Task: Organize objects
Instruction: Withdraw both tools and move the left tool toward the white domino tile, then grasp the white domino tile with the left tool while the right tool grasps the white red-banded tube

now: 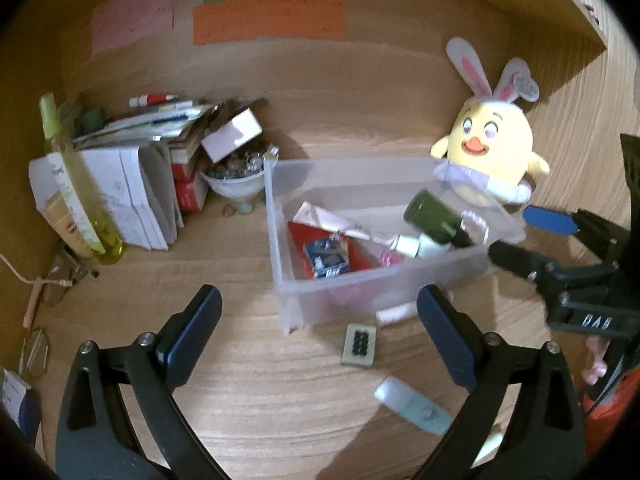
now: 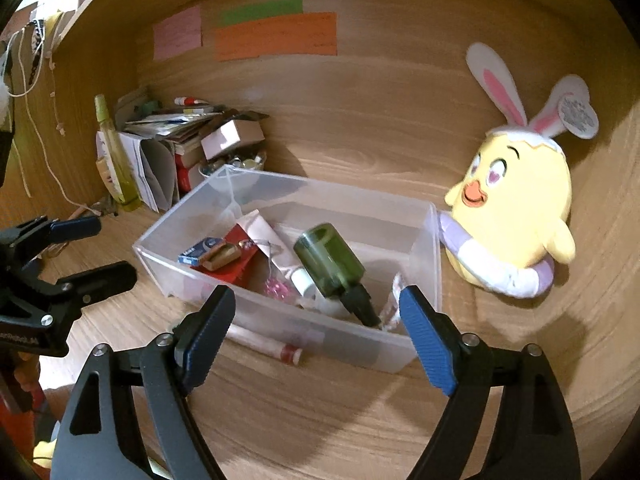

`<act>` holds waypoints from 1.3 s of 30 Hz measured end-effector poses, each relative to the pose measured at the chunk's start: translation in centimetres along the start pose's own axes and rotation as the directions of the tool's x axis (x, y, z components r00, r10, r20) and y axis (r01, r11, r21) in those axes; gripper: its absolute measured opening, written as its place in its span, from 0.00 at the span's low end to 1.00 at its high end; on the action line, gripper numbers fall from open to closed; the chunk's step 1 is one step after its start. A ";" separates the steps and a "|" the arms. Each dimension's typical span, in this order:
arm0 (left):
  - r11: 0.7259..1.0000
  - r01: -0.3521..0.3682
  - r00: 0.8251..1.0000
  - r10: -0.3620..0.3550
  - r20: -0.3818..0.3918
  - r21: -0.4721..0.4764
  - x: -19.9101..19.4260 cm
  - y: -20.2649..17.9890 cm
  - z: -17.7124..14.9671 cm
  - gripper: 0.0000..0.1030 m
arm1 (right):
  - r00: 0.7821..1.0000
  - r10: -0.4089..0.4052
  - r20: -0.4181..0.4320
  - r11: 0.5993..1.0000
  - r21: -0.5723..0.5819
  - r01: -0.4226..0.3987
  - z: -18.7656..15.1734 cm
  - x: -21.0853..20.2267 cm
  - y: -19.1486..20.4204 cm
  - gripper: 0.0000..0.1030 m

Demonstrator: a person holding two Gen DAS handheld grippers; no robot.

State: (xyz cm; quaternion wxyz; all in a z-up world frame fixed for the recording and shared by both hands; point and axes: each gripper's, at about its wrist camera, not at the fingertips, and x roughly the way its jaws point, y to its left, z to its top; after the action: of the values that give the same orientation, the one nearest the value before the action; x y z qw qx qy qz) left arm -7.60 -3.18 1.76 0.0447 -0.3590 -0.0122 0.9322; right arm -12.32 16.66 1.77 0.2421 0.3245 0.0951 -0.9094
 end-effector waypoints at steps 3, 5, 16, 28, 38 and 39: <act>1.000 0.004 0.999 -0.004 -0.035 -0.004 0.7 0.4 -1.0 0.96 | 1.000 -0.001 -0.013 1.000 0.014 0.002 -0.7 0.0 -0.4 0.80; 1.000 0.022 0.997 -0.023 -0.072 -0.018 1.4 0.7 -1.6 0.96 | 1.000 -0.006 -0.025 1.000 0.021 0.006 -1.2 0.1 -0.5 0.80; 0.998 0.055 0.984 -0.058 -0.169 -0.021 4.9 0.2 -3.5 0.96 | 0.991 0.031 -0.132 0.999 0.031 -0.027 -3.7 2.6 -0.2 0.80; 0.995 0.100 0.972 -0.092 -0.218 0.026 7.5 -1.4 -3.7 0.46 | 0.976 0.075 -0.202 0.996 0.058 -0.065 -4.1 5.8 1.5 0.80; 0.995 0.101 0.979 -0.095 -0.181 0.024 6.7 -0.2 -3.6 0.23 | 0.965 0.084 -0.247 0.992 0.110 -0.058 -3.6 8.0 3.2 0.80; 0.995 0.098 0.980 -0.093 -0.177 0.019 6.6 0.1 -3.6 0.23 | 0.964 0.082 -0.253 0.992 0.114 -0.054 -3.6 8.2 3.4 0.80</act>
State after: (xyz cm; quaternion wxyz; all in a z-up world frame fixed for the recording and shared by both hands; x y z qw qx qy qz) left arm -10.03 -2.71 -5.35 0.0951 -0.4381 -0.0125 0.8938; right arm -14.12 11.78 -6.24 0.2411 0.4550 0.0659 -0.8547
